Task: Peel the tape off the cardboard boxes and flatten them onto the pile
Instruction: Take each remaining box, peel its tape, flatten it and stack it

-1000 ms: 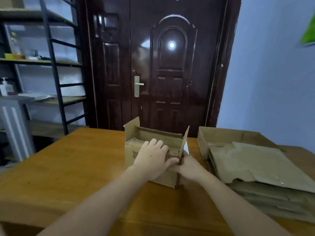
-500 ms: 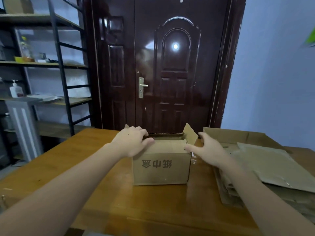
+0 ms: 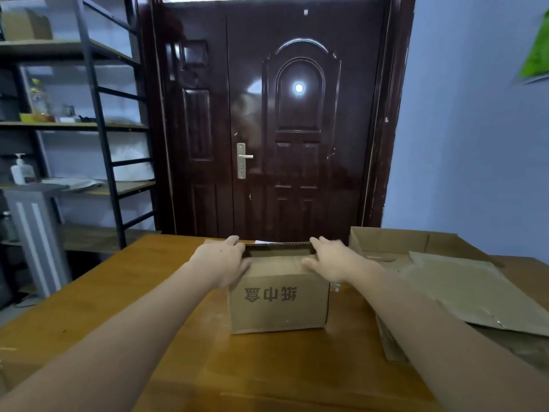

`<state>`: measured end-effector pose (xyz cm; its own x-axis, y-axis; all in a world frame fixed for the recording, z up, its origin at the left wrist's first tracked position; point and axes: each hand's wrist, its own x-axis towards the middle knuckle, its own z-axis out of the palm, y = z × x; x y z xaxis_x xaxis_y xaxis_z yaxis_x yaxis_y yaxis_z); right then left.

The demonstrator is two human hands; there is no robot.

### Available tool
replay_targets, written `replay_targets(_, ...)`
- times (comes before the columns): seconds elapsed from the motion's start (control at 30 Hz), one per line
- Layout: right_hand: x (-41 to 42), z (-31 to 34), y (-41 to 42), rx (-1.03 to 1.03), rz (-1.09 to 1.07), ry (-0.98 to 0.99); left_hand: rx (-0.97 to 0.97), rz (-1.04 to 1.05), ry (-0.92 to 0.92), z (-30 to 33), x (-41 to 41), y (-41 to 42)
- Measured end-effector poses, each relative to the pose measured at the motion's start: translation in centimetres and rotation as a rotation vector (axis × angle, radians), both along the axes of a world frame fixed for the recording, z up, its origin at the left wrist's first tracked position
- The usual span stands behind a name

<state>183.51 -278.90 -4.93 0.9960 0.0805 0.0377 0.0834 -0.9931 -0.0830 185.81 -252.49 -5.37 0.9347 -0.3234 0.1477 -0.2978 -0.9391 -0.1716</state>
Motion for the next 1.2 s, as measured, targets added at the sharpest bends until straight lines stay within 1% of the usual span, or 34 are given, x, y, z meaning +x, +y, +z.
replay_targets(0.07,-0.2,-2.0,-0.8,0.25,-0.022,0.077,-0.175,0.028,0.085,-1.6,0.4,0.6)
replay_targets(0.13,-0.7,-3.7,-1.1,0.493,-0.015,0.077,-0.368,0.048,0.183,-3.1,0.7,0.8)
replay_targets(0.2,-1.0,-4.6,-1.3,0.616,0.002,0.057,-0.488,0.034,0.222,-4.0,1.0,0.6)
replay_targets(0.27,-1.2,-4.5,-1.4,0.662,0.029,0.073,-0.519,0.004,0.232,-4.0,1.0,0.6)
replay_targets(0.37,-1.5,-3.9,-2.1,0.668,0.065,0.099,-0.514,-0.035,0.303,-3.2,1.1,1.3)
replay_targets(0.43,-1.4,-3.6,-2.7,0.63,0.053,0.072,-0.514,-0.066,0.343,-2.7,1.3,2.4)
replay_targets(0.5,-1.4,-3.0,-3.1,0.562,0.038,0.047,-0.586,-0.111,0.339,-2.2,1.3,3.2)
replay_targets(0.6,-1.8,-2.1,-3.8,0.445,0.102,0.059,-0.742,-0.22,0.213,-1.2,0.6,3.5)
replay_targets(0.67,-2.0,-1.6,-4.2,0.447,0.147,-0.009,-0.776,-0.268,0.13,-0.5,-0.2,3.4)
replay_targets(0.7,-2.1,-1.4,-4.4,0.448,0.159,-0.056,-0.783,-0.286,0.119,-0.2,-0.5,3.4)
replay_targets(0.77,-1.9,-1.4,-5.0,0.435,0.16,-0.083,-0.829,-0.297,0.16,0.1,-1.0,3.5)
replay_targets(0.83,-2.4,-1.1,-5.2,0.463,0.127,-0.031,-0.966,-0.284,0.275,0.6,-2.2,3.4)
replay_targets(0.9,-2.8,-0.6,-5.0,0.555,0.066,-0.005,-1.13,-0.25,0.376,1.0,-2.8,3.3)
replay_targets(0.93,-3.0,-0.3,-4.8,0.579,0.023,-0.023,-1.152,-0.224,0.387,0.9,-2.7,3.4)
replay_targets(1.0,-2.9,-0.1,-4.7,0.588,-0.02,-0.028,-1.093,-0.192,0.385,0.7,-2.5,3.4)
replay_targets(1.07,-3.0,0.1,-4.7,0.535,0.021,-0.007,-0.957,-0.203,0.394,0.4,-2.6,3.5)
replay_targets(1.1,-2.7,-0.1,-4.8,0.493,0.065,0.001,-0.878,-0.22,0.41,0.2,-2.6,3.7)
replay_targets(1.2,-2.5,0.3,-4.8,0.287,0.14,0.112,-0.548,-0.248,0.453,-0.4,-2.4,4.2)
